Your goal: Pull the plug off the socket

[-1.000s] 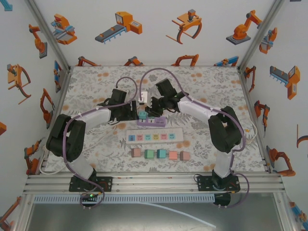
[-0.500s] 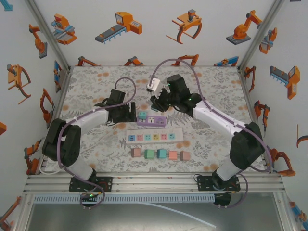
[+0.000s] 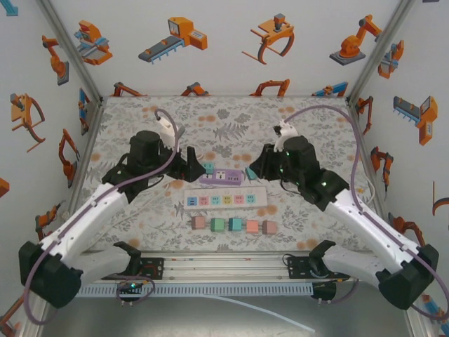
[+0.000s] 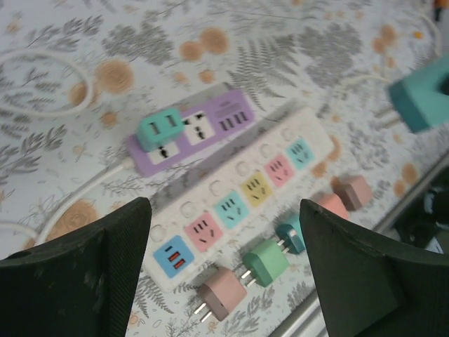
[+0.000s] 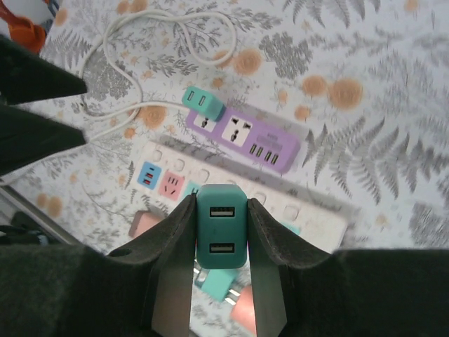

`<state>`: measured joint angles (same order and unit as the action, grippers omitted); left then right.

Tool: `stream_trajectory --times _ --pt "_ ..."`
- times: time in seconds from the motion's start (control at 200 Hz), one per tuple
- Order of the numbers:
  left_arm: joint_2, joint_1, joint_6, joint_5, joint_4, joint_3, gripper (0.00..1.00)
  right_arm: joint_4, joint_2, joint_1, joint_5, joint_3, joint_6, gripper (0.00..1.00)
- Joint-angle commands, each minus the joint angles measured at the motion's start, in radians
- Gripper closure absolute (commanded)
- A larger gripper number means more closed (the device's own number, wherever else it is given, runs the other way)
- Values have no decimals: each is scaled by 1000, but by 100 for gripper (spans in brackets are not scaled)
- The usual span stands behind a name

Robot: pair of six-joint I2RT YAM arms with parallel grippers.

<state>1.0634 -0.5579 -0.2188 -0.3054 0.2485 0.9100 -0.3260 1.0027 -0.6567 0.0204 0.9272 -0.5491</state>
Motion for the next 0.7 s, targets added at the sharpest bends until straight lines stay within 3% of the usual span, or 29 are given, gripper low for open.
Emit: stream_trajectory --times 0.0,0.215,0.471,0.696 --pt "-93 -38 121 -148 1 -40 20 -52 -87 6 -73 -81 -240 78" --pt "-244 -156 328 -329 55 -101 10 -91 -242 9 -125 -247 -392 78" --pt "-321 -267 465 -369 76 -158 0 -84 -316 14 -156 -391 -480 78" --pt "-286 -293 509 -358 75 -155 3 -65 -302 44 -149 -475 -482 77"
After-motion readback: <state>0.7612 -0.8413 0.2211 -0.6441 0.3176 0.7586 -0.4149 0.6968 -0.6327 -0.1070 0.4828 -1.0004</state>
